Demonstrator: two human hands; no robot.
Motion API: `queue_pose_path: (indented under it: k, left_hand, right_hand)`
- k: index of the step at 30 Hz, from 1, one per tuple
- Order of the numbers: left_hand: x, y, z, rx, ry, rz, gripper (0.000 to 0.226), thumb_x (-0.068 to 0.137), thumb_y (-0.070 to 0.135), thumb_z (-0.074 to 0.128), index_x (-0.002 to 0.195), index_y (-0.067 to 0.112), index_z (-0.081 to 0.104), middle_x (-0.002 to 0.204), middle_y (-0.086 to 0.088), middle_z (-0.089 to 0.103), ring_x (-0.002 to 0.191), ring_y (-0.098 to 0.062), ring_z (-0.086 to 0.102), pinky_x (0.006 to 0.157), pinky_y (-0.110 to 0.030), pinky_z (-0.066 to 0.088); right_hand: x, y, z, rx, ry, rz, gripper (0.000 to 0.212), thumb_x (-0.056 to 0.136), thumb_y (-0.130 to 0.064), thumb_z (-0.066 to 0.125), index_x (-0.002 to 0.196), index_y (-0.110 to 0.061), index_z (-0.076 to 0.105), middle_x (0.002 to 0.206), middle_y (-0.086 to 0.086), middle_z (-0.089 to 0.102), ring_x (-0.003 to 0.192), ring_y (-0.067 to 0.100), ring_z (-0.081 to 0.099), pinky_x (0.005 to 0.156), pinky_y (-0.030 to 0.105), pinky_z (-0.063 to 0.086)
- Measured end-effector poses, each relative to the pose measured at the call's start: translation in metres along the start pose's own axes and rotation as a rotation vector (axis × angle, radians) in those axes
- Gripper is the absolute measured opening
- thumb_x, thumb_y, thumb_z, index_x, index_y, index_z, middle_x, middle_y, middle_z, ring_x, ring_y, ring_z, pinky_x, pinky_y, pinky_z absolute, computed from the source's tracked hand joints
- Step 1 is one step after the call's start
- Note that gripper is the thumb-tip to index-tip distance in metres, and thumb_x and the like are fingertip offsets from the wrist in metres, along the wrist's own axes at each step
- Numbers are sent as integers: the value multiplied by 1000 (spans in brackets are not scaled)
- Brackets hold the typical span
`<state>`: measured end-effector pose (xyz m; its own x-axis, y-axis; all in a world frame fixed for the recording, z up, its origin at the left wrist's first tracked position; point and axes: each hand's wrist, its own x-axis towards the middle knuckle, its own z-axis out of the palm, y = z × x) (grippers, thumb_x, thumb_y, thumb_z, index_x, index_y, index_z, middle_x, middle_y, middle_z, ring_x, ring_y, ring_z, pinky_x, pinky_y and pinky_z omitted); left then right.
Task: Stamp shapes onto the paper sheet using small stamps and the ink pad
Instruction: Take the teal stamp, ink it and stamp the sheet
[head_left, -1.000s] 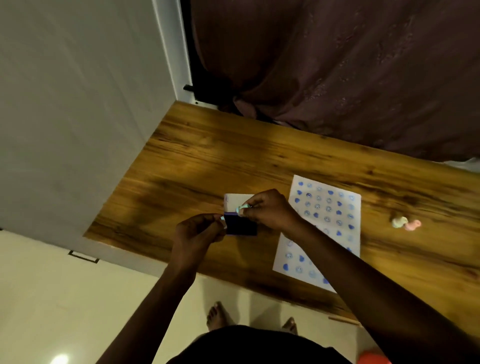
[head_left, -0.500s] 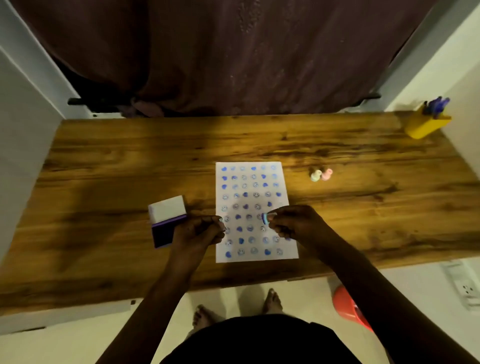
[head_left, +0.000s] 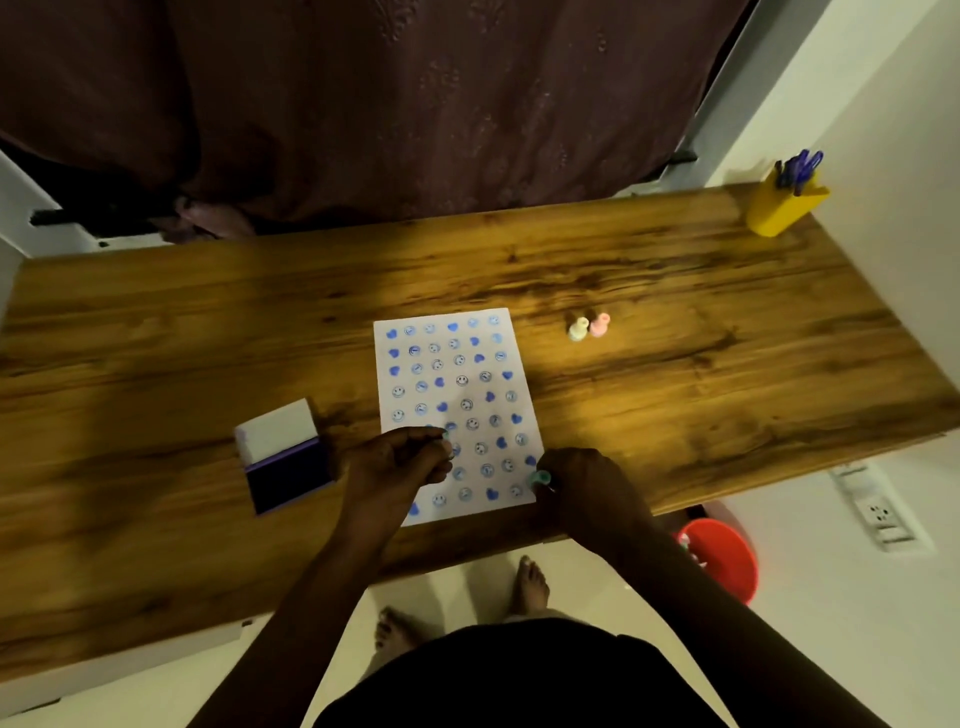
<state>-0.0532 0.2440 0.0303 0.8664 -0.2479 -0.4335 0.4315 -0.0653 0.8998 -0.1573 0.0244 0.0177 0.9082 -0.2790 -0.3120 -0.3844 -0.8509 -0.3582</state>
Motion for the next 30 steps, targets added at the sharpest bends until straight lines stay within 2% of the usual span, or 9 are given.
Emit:
queue_pose_path:
  k: [6, 13, 17, 19, 22, 24, 27, 28, 30]
  left_hand:
    - [0, -3, 0, -7, -1, -7, 13, 86, 10, 80, 93, 20, 78, 92, -2, 83, 82, -22, 80, 80, -38, 65]
    - [3, -6, 3, -24, -5, -12, 14, 86, 7, 80, 95, 18, 77, 94, -1, 82, 83, -20, 80, 77, -34, 66]
    - [4, -6, 4, -15, -11, -3, 14, 86, 8, 81, 98, 12, 78, 95, -4, 82, 83, -21, 80, 72, -28, 65]
    - [5, -5, 4, 13, -18, 12, 14, 86, 9, 81, 100, 9, 78, 91, -6, 82, 79, -20, 79, 72, -28, 64]
    - [4, -3, 6, 40, -25, 52, 14, 86, 10, 81, 99, 9, 79, 87, -6, 81, 73, -16, 77, 72, -29, 63]
    - [2, -1, 9, 40, -31, 64, 14, 85, 12, 82, 99, 12, 79, 87, -4, 82, 75, -18, 79, 70, -26, 64]
    - [-2, 4, 19, 13, -62, 53, 17, 85, 11, 83, 101, 13, 79, 94, -5, 82, 84, -22, 80, 68, -23, 62]
    - [-3, 6, 23, 11, -86, 54, 17, 85, 9, 82, 102, 13, 79, 96, -5, 82, 85, -23, 80, 69, -23, 62]
    - [-4, 10, 32, 21, -152, 69, 19, 87, 6, 79, 104, 13, 78, 99, -2, 82, 90, -25, 80, 71, -26, 64]
  right_hand:
    - [1, -3, 6, -82, 2, -13, 24, 97, -33, 64, 115, -18, 69, 114, 4, 73, 100, 20, 72, 75, 27, 55]
    - [3, -9, 9, -139, -68, 30, 27, 99, -33, 62, 118, -14, 67, 120, 6, 70, 108, 21, 69, 88, 34, 60]
    - [6, -7, 9, -138, -72, 39, 27, 97, -32, 64, 117, -14, 68, 120, 6, 71, 106, 21, 70, 87, 35, 61]
    - [10, -4, 7, -138, -63, 32, 30, 95, -33, 66, 119, -16, 69, 121, 6, 72, 106, 21, 71, 86, 34, 61]
    - [16, -1, -2, -112, -72, 44, 27, 90, -37, 71, 109, -18, 72, 111, 4, 74, 96, 19, 71, 76, 29, 59]
    - [21, 2, -13, -35, -84, 80, 25, 85, -41, 78, 97, -20, 76, 97, 0, 76, 81, 13, 71, 67, 25, 58]
    - [23, 12, -38, 240, -25, 131, 22, 78, -45, 85, 77, -25, 76, 67, -12, 72, 56, -2, 66, 48, 11, 44]
    - [22, 15, -47, 362, -2, 132, 23, 77, -44, 86, 75, -24, 76, 62, -11, 71, 54, -3, 65, 47, 10, 43]
    - [17, 18, -62, 715, 3, 114, 17, 79, -34, 86, 81, -18, 80, 68, -4, 76, 56, 3, 67, 52, 16, 49]
